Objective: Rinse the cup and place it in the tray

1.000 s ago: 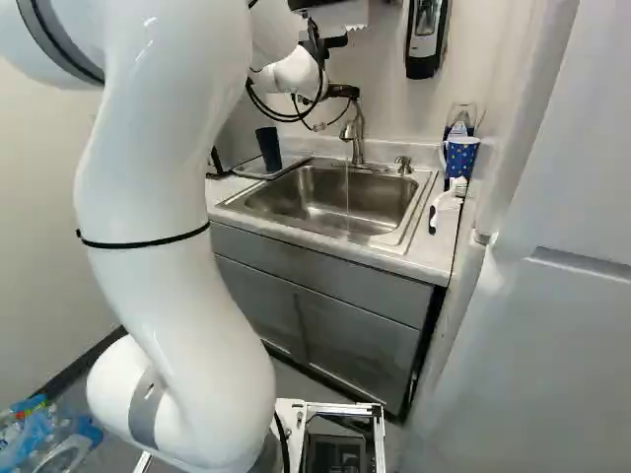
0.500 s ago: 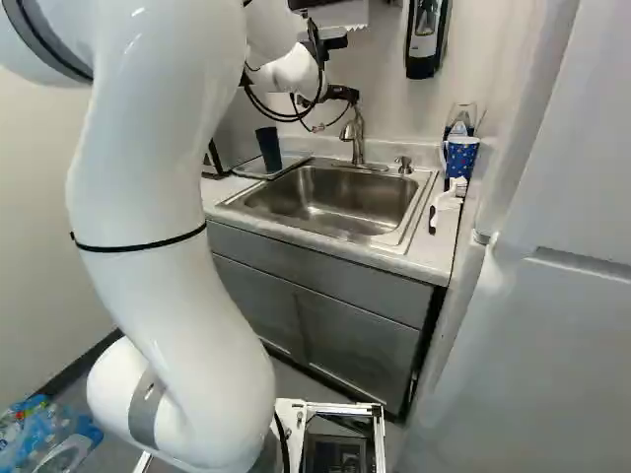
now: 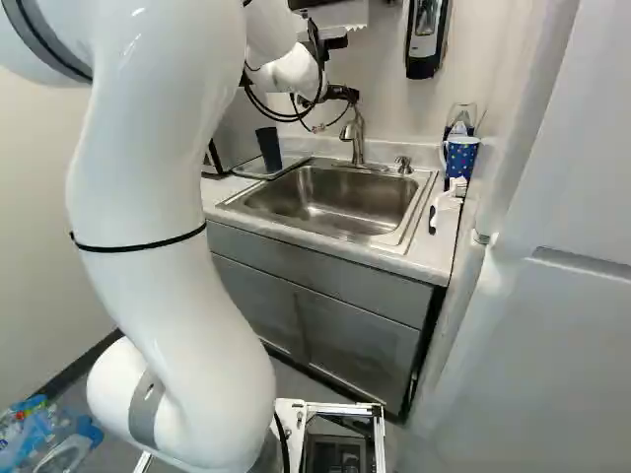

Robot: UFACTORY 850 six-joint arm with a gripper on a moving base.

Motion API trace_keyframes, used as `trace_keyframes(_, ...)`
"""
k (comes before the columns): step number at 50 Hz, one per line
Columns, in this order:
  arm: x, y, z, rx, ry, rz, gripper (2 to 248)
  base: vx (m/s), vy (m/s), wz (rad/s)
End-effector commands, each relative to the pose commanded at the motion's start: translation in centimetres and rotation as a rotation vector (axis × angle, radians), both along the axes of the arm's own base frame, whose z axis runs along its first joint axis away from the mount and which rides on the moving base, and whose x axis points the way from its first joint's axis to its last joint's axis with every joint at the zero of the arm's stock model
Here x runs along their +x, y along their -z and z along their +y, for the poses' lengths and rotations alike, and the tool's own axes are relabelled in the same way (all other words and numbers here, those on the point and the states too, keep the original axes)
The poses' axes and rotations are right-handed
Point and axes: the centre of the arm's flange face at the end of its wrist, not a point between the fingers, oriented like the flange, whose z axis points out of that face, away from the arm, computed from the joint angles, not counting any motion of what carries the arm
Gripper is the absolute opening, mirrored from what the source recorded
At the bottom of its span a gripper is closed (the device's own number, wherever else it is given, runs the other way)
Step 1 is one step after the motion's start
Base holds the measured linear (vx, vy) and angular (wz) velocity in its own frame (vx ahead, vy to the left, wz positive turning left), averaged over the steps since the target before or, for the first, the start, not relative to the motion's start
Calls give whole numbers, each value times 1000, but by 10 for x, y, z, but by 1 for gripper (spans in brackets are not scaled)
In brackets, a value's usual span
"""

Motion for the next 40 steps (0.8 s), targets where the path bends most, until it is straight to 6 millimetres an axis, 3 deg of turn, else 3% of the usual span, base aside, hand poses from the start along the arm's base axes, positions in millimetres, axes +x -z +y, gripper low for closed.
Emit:
trace_keyframes(19, -6, -20, -3, -5, 6, -33, 247, 0, 0, 0)
trace_keyframes(40, -33, -32, -26, -8, 51, -45, 247, 0, 0, 0)
